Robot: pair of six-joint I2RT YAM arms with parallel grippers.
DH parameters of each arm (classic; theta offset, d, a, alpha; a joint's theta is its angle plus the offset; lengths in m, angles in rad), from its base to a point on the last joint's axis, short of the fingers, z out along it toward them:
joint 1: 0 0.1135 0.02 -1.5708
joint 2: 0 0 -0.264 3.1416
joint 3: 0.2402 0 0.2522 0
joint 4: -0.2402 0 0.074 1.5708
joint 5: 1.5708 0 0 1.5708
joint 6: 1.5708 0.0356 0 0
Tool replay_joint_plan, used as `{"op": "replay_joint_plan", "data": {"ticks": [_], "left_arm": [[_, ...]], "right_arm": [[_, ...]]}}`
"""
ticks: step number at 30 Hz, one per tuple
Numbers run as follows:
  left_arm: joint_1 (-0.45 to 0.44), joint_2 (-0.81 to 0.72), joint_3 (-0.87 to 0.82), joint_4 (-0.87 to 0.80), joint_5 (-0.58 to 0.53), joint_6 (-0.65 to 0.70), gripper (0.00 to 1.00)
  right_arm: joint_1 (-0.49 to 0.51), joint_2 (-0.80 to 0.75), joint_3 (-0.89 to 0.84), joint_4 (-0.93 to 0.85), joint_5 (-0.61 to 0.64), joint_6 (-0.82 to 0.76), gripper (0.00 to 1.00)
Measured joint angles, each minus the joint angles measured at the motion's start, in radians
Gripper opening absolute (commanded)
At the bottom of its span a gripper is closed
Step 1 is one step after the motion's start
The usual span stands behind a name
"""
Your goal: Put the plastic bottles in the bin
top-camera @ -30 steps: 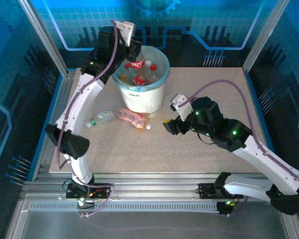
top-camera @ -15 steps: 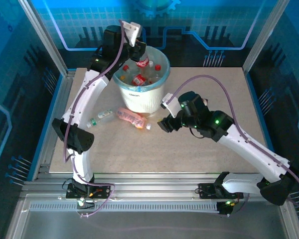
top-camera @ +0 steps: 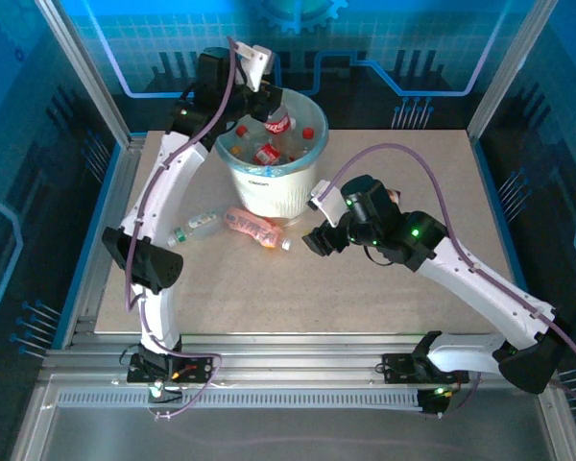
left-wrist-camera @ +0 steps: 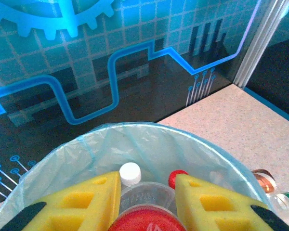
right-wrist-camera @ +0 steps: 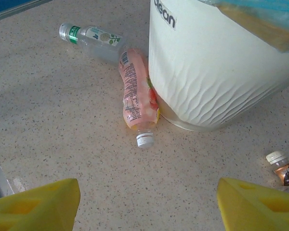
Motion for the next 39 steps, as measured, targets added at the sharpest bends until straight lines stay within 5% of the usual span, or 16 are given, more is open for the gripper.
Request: {"op": "replay_joint_plan", "data": {"ticks": [16,39], "left_arm": [[-0.031,-0.082,-0.045,-0.098,0.093,-0.057,0.0],[-0.032,0.025,-0.33,0.097,0.103,0.021,0.0]], "right_arm": [[-0.008,-0.006,0.0,-0.009,0.001,0.0,0.75],[-0.013,-0.027,0.001,-0.035,0.021,0.0,0.76]]}}
